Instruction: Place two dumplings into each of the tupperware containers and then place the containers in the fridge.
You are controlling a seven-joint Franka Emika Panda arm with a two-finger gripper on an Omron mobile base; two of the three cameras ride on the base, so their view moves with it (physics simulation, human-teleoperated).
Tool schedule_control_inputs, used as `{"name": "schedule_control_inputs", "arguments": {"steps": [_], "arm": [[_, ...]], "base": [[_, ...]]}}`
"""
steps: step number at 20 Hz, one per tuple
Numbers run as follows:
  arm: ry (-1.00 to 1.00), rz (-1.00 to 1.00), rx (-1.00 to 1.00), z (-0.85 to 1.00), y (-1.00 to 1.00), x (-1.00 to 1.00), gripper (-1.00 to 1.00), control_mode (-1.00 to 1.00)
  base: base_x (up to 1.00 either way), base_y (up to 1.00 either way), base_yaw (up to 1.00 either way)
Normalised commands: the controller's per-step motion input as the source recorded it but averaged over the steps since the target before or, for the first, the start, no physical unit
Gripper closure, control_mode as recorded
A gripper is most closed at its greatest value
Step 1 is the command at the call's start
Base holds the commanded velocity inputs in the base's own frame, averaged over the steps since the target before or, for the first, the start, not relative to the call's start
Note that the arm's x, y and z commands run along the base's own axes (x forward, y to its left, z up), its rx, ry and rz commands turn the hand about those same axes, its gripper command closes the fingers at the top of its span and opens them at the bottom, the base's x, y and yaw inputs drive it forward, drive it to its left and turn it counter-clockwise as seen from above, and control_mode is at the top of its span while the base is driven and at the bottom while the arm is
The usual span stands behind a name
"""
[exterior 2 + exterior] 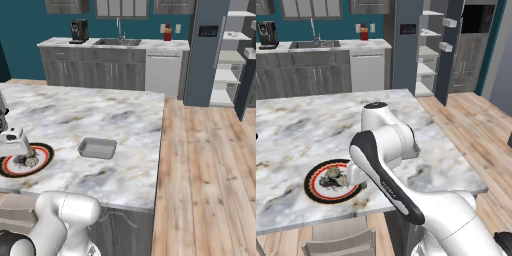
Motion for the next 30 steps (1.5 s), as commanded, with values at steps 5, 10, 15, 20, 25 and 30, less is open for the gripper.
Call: {"name": "schedule_control_inputs", "arguments": {"steps": [5,10,15,20,25,30], "arm": [[0.08,0.04,0.0,-0.56,0.08,0.38,-1.0,-1.0],[0.03,0.02,-0.01,-0.54,0.18,0.52,-1.0,-1.0],[-0.04,0.0,0.0,-0.29,0.44,0.6,-1.0,-1.0],[-0.1,0.04,0.0,-0.38,0.17,0.58,-1.0,-1.0],[0.04,0.0,0.0,-0.26,0.04,0.57,-1.0,-1.0],[0.21,0.0,0.0,-0.28,0.28,0.27,-1.0,-1.0]], "base": [[0.0,0.0,0.0],[0.0,0.0,0.0],[0.0,0.0,0.0],[0.0,0.0,0.0],[0.0,0.0,0.0],[0.0,0.0,0.0]]}}
